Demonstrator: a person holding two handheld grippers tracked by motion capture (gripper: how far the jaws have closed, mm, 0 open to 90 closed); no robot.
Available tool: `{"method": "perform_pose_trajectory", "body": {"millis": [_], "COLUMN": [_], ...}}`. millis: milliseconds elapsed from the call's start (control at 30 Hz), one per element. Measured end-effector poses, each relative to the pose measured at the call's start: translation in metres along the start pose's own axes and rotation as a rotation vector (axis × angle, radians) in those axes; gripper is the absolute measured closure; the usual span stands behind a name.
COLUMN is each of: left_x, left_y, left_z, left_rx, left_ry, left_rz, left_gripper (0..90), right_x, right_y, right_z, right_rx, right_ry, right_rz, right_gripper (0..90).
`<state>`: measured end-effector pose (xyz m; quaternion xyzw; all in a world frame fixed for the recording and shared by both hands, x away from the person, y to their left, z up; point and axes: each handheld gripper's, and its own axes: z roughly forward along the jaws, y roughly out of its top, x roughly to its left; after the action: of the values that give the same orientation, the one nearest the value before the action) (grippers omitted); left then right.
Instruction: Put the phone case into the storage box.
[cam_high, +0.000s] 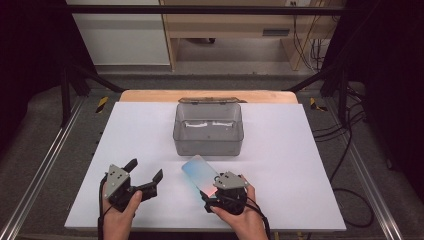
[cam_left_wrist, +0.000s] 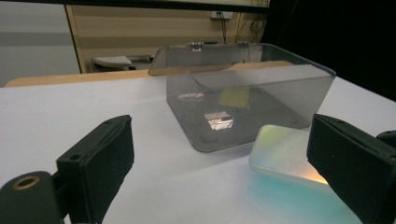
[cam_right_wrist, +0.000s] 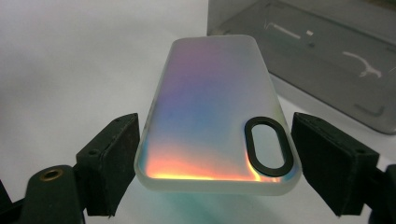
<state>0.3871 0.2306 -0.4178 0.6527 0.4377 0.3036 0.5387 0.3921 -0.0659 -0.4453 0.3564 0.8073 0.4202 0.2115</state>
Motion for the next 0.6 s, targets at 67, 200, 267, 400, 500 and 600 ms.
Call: {"method": "perform_pose_trajectory", "body": {"millis": [67,200,267,400,500,600], "left_x": [-0.001,-0.005,-0.007,-0.014,-0.021,-0.031], "left_y": [0.003,0.024,0.034,0.054,0.061,0.062], "left_z": [0.000,-0.001,0.000,0.014,0.025,0.039], "left_rx": [-0.002,-0.027,-0.042,-0.044,-0.042,-0.036], "left_ry": [-0.004,-0.019,-0.034,-0.111,-0.179,-0.233], "left_rz": [0.001,-0.024,-0.047,-0.119,-0.188,-0.265], "left_gripper": [7.6,8.0,9.2,10.2,10.7,17.2], "right_x": [0.001,0.002,0.002,-0.005,-0.012,-0.021], "right_y": [0.004,0.015,0.024,0.049,0.059,0.063], "right_z": [-0.006,-0.017,-0.023,-0.030,-0.030,-0.029], "right_rx": [-0.036,-0.092,-0.131,-0.233,-0.285,-0.332], "right_ry": [-0.009,-0.020,-0.029,-0.070,-0.100,-0.117], "right_rz": [0.001,-0.005,-0.009,-0.021,-0.013,0.008], "right_gripper": [17.9,17.9,17.9,17.9,17.9,17.8]}}
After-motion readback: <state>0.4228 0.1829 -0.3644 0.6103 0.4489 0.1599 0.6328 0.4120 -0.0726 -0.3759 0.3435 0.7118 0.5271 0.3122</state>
